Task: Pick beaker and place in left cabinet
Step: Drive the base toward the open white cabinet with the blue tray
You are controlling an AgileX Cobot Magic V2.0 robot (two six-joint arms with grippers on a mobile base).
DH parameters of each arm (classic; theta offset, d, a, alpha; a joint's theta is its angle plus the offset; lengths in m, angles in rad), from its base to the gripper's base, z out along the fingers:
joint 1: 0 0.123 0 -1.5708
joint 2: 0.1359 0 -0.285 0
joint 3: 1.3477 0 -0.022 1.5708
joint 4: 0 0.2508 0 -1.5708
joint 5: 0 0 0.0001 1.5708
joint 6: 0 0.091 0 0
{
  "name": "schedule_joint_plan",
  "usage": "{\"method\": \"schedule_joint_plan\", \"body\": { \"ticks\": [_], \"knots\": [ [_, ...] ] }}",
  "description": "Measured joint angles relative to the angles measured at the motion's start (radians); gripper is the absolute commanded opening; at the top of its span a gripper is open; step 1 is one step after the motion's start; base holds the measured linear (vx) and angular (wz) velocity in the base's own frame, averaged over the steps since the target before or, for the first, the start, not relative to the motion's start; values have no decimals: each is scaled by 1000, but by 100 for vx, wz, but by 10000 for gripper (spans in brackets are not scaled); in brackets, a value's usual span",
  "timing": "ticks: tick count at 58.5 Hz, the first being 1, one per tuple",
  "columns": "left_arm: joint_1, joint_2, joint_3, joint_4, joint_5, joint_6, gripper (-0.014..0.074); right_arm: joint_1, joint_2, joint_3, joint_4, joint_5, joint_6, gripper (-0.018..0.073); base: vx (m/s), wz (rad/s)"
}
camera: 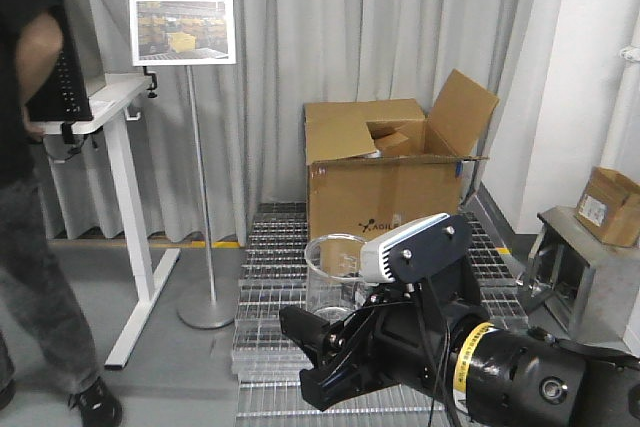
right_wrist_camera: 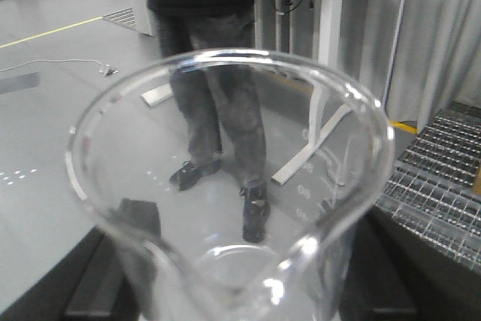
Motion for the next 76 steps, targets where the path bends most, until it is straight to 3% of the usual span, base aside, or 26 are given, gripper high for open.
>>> {"method": "schedule_joint_plan", "body": {
  "ticks": [40,76],
  "knots": [
    [0,0,0,0,0,0,-6,0,0,0,0,0,0,64,47,-14],
    [0,0,0,0,0,0,-6,0,0,0,0,0,0,64,28,-69]
  ]
}}
